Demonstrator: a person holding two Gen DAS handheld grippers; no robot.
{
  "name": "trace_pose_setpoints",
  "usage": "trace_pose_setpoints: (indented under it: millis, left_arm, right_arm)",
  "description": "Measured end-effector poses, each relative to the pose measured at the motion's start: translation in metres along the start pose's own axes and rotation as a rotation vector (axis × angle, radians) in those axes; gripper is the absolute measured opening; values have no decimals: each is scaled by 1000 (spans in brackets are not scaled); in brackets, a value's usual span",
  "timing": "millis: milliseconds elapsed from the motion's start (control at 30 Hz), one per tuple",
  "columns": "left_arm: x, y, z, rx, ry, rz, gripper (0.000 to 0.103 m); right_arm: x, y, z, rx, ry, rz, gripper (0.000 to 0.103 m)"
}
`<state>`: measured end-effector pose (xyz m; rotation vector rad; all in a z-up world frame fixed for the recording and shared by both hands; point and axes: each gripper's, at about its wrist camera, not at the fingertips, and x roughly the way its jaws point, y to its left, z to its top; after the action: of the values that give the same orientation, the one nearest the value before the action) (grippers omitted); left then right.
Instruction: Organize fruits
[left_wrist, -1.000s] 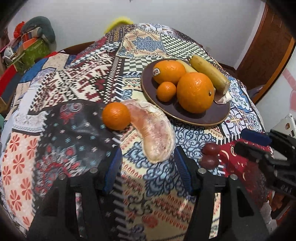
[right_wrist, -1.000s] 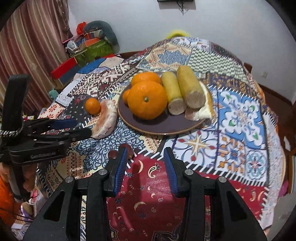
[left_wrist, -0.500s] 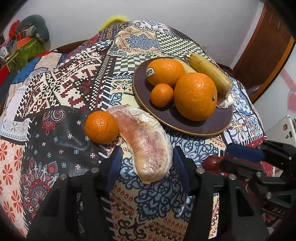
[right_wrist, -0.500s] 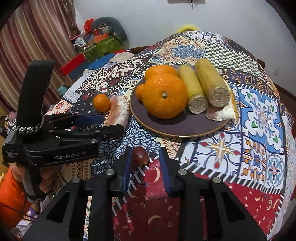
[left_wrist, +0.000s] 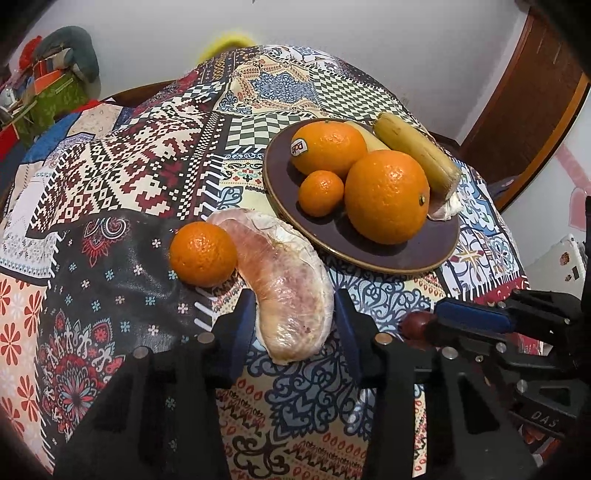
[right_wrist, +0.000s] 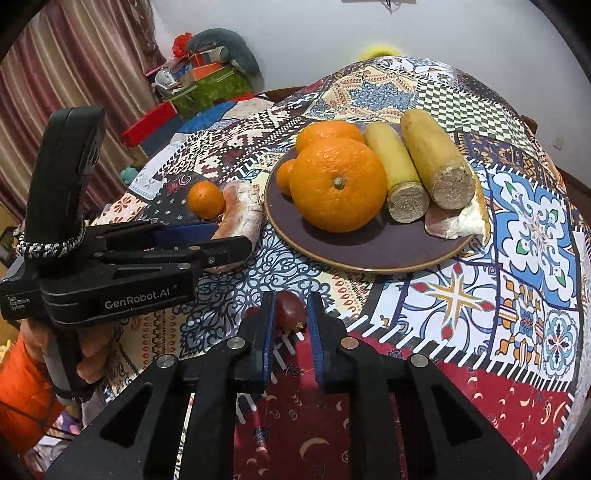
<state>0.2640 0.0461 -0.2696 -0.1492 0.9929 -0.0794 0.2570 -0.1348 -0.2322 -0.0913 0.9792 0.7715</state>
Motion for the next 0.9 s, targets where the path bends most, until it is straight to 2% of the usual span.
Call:
trace_pose_setpoints:
  millis: [333,467,633,900]
  left_arm:
    - [-24,0,-24,36,18,-9,42]
    - [-30,2,-30,57,31,-26,42]
    - [-34,-1,-33,77,38,-11,42]
    - [-25,-2,-28,50,49,21,52]
  right_arm:
    - [1,3,1,2,-3,1,14]
    - [-3,3,3,-2,-23,-34,14]
    - [-17,-10,3,27,-50,-65,13]
    - [-18,-14,0,29,-32,-73,14]
